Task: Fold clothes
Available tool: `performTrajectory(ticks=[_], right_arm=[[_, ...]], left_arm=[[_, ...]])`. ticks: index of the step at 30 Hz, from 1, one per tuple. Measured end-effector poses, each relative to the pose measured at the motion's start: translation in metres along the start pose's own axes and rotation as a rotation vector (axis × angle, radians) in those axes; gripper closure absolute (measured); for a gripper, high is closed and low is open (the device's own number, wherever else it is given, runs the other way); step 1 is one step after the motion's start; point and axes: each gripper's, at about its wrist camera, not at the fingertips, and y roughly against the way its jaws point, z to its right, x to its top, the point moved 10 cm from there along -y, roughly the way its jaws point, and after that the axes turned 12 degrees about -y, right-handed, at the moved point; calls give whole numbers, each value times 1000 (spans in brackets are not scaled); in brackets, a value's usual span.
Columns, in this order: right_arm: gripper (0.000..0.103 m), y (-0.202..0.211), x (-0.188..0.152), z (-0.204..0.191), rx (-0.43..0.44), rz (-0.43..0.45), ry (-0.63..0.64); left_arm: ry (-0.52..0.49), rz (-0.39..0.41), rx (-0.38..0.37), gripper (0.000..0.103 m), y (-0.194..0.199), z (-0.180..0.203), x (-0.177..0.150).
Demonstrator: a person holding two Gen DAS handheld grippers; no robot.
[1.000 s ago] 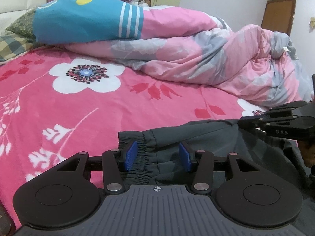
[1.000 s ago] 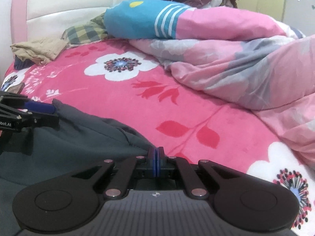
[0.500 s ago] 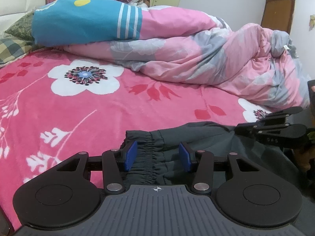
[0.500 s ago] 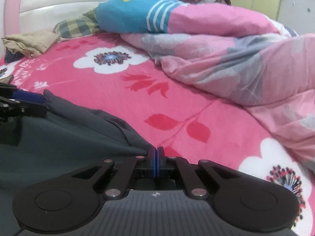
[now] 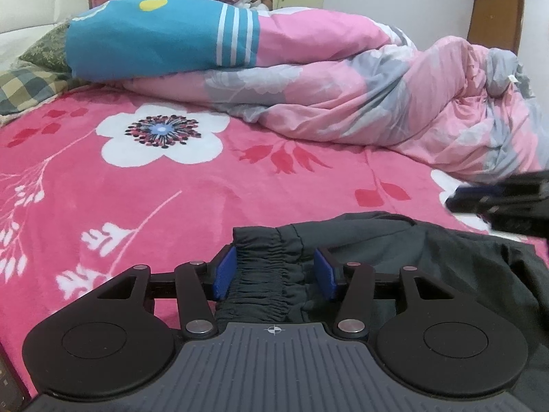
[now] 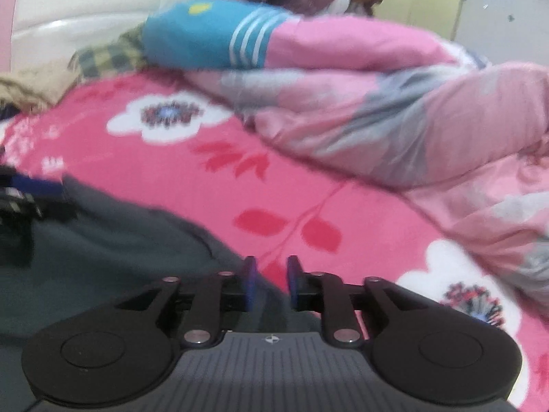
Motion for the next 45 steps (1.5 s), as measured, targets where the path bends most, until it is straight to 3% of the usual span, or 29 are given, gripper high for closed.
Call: performTrajectory(ticks=[4, 8, 10, 12, 15, 20, 23, 28, 35, 39, 41, 45], right_arm=[[78, 20, 19, -29, 94, 33, 6], [78, 9, 17, -76, 247, -25, 28], [78, -5, 10, -96, 284, -64, 57], [78, -27, 2, -108, 266, -100, 94], [78, -62, 1, -99, 168, -128, 50], [78, -72, 13, -57, 111, -139, -228], [78, -47, 21, -33, 119, -104, -341], [78, 34, 29, 9, 65, 18, -396], [78, 175, 7, 88, -121, 199, -473], [77, 218, -26, 110, -203, 172, -453], [77, 225, -43, 109, -200, 142, -428], [63, 193, -60, 98, -186, 71, -364]], left_arm=[[15, 4, -10, 51, 2, -1, 1], [27, 6, -17, 50, 4, -2, 1], [32, 6, -21, 50, 4, -2, 1], [28, 5, -23, 50, 4, -2, 1], [21, 3, -23, 50, 3, -1, 0], [28, 12, -16, 50, 5, -4, 0], [40, 38, -6, 49, 10, -7, 3], [49, 123, 10, 49, 29, -13, 14], [1, 144, -102, 49, 41, 27, 38], [-71, 75, -160, 49, 26, 66, 52], [-96, 49, -174, 49, 11, 80, 55], [-141, 3, -145, 49, -22, 93, 46]])
